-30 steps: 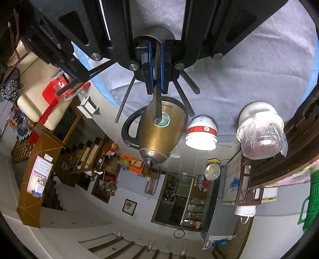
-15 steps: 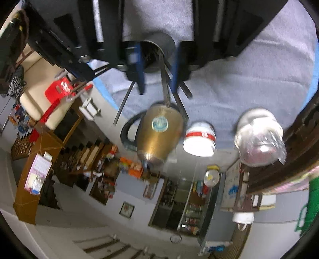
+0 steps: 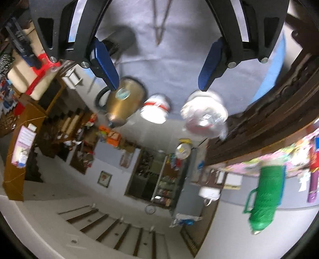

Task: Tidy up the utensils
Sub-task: 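Move both open tools back over the remaining chopsticks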

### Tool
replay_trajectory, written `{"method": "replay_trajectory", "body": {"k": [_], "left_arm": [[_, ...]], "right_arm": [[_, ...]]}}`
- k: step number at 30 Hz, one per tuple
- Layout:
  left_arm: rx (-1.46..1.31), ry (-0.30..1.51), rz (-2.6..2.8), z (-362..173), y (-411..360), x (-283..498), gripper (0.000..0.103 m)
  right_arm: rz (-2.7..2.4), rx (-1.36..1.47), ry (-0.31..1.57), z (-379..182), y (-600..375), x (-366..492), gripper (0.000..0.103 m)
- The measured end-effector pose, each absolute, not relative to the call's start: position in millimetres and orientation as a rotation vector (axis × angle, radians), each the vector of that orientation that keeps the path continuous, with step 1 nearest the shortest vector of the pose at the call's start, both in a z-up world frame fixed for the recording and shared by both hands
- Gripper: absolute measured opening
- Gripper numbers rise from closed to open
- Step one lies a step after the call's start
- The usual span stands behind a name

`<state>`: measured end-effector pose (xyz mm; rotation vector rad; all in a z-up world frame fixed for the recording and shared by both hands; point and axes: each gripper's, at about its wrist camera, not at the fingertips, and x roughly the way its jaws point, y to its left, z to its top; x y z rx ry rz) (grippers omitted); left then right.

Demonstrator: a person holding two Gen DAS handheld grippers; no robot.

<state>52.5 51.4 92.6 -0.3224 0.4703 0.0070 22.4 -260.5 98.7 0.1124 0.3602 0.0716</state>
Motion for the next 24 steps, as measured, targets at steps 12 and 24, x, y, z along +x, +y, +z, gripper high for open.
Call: {"method": "replay_trajectory", "body": {"k": [12, 24], "left_arm": [[-0.327, 0.87, 0.136, -57.4, 81.9, 35.1, 0.082], [-0.188, 1.029, 0.118, -101.9, 50.4, 36.8, 0.082]], "right_arm": [[0.158, 0.099, 0.864, -38.5, -235.8, 32.0, 0.074], [0.169, 0.032, 1.029, -101.5, -223.6, 18.4, 0.074]]}}
